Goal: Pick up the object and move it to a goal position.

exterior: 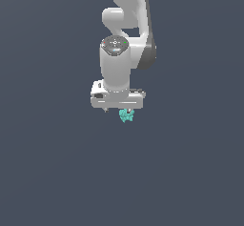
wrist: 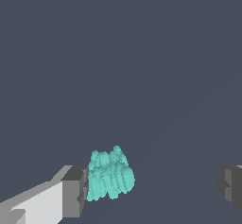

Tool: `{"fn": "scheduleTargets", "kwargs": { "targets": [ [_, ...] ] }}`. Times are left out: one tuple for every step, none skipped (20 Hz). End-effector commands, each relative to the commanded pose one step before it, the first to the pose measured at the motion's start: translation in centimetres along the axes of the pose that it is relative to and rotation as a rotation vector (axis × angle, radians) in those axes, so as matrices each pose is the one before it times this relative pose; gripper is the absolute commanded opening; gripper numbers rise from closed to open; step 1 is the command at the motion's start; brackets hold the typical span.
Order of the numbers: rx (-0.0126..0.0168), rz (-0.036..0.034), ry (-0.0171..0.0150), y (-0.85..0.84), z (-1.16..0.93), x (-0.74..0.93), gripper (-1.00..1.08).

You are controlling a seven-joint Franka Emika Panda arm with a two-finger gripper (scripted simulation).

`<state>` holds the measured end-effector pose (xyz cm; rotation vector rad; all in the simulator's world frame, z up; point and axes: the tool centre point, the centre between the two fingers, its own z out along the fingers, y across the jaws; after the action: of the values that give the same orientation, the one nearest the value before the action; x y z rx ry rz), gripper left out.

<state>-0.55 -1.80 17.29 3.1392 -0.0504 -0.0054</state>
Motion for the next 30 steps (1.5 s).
{"fn": "scheduleTargets", "kwargs": {
  "targets": [
    [0.00000,0.00000,0.00000,0.001,0.000,0.000,1.00],
    [0.00004,-0.00068,-0.00010,0.003,0.012,-0.001,1.00],
    [0.00014,-0.00152,-0.00026,0.039,0.034,-0.002,1.00],
    [0.00024,-0.00263,-0.00044,0.057,0.056,-0.003,1.00],
    [0.00036,-0.00371,-0.00064,0.076,0.077,-0.002,1.00],
    [0.00047,-0.00454,-0.00080,0.108,0.093,0.000,1.00],
    [0.00058,-0.00505,-0.00093,0.122,0.097,0.006,1.00],
    [0.00051,-0.00386,-0.00077,0.115,0.069,0.012,1.00],
    [0.00043,-0.00275,-0.00062,0.094,0.041,0.019,1.00],
    [0.00030,-0.00146,-0.00042,0.083,0.012,0.023,1.00],
    [0.00023,-0.00058,-0.00030,0.049,-0.007,0.026,1.00],
    [0.00000,0.00000,0.00000,-0.004,-0.028,0.019,1.00],
    [-0.00002,0.00098,0.00004,0.015,-0.003,-0.003,1.00],
    [0.00000,0.00000,0.00000,-0.014,0.040,-0.029,1.00],
    [-0.00026,-0.00215,0.00028,-0.085,0.068,-0.060,1.00],
    [-0.00015,-0.00316,0.00014,-0.082,0.122,-0.087,1.00],
    [-0.00016,-0.00425,0.00013,-0.095,0.167,-0.116,1.00],
    [-0.00018,-0.00534,0.00015,-0.117,0.208,-0.145,1.00],
    [-0.00022,-0.00632,0.00019,-0.144,0.244,-0.175,1.00],
    [-0.00026,-0.00720,0.00025,-0.170,0.279,-0.204,1.00],
    [-0.00029,-0.00816,0.00030,-0.199,0.314,-0.235,1.00],
    [-0.00030,-0.00912,0.00034,-0.223,0.348,-0.266,1.00],
    [-0.00030,-0.01021,0.00037,-0.249,0.383,-0.299,1.00],
    [-0.00029,-0.01129,0.00040,-0.276,0.417,-0.333,1.00],
    [-0.00027,-0.01232,0.00045,-0.304,0.449,-0.368,1.00],
    [-0.00025,-0.01336,0.00049,-0.333,0.479,-0.404,1.00],
    [-0.00021,-0.01444,0.00054,-0.364,0.508,-0.442,1.00],
    [-0.00015,-0.01502,0.00057,-0.383,0.517,-0.464,1.00],
    [-0.00007,-0.01411,0.00054,-0.364,0.476,-0.441,1.00],
    [-0.00001,-0.01311,0.00051,-0.342,0.433,-0.413,1.00]
  ]
}}
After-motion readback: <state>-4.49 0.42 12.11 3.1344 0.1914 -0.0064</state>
